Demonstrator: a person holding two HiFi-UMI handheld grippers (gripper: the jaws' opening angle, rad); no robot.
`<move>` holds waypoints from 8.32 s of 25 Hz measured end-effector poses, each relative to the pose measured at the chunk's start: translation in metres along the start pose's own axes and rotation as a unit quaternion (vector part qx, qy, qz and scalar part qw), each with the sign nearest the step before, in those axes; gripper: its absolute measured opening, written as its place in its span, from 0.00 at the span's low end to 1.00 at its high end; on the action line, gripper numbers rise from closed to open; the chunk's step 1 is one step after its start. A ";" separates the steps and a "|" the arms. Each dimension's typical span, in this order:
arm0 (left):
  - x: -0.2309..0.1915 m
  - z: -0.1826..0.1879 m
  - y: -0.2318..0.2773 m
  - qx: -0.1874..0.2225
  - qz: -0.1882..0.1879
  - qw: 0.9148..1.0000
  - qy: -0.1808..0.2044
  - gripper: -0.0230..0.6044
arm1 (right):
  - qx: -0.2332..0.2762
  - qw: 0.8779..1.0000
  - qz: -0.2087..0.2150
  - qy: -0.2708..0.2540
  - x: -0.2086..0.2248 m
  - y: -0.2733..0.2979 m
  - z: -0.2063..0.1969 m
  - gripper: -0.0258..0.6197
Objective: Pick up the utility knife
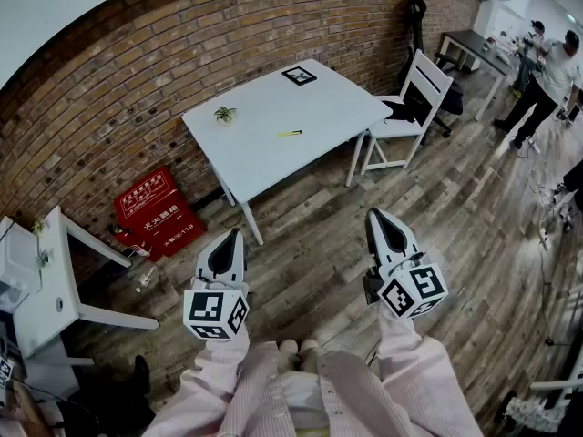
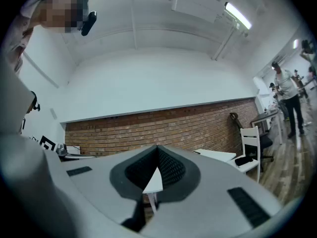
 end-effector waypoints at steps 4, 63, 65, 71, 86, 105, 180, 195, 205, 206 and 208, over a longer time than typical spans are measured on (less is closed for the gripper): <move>0.003 -0.002 -0.002 -0.003 0.004 1.000 -0.005 0.02 | 0.000 1.000 0.001 0.001 0.002 -0.005 -0.002 0.04; -0.045 -0.047 0.202 -0.066 0.033 0.996 -0.047 0.02 | -0.086 0.996 0.030 0.016 0.146 0.180 -0.070 0.30; -0.050 -0.049 0.216 -0.069 0.033 0.996 -0.051 0.02 | -0.092 0.995 0.033 0.017 0.151 0.193 -0.073 0.30; -0.061 -0.051 0.251 -0.072 0.024 0.995 -0.058 0.02 | -0.106 0.993 0.041 0.014 0.163 0.227 -0.080 0.30; -0.071 -0.072 0.289 -0.101 0.010 0.992 -0.068 0.02 | -0.139 0.989 0.045 0.030 0.178 0.266 -0.109 0.30; -0.086 -0.105 0.386 -0.156 0.045 0.981 -0.102 0.02 | -0.208 0.971 0.109 0.046 0.244 0.366 -0.155 0.30; -0.067 -0.187 0.482 -0.263 0.091 0.947 -0.162 0.02 | -0.479 0.789 0.377 -0.075 0.255 0.443 -0.312 0.15; -0.067 -0.141 0.496 -0.173 0.074 0.972 -0.142 0.02 | -0.342 0.889 0.301 0.038 0.272 0.459 -0.254 0.15; -0.071 -0.104 0.505 -0.121 0.062 0.983 -0.120 0.02 | -0.260 0.925 0.270 0.068 0.277 0.469 -0.212 0.15; -0.071 -0.100 0.506 -0.117 0.062 0.984 -0.118 0.02 | -0.253 0.927 0.266 0.070 0.278 0.470 -0.208 0.15; -0.070 -0.092 0.507 -0.107 0.061 0.986 -0.113 0.02 | -0.238 0.933 0.260 0.075 0.281 0.471 -0.201 0.15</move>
Point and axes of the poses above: the fingertips, and each gripper's own axes: y forward along the fingers, x to its right, z out of its top, the point moved 2 cm from there along -y, backward along the fingers, and after that the axes turned 10 degrees about z, right-handed, at the moved point
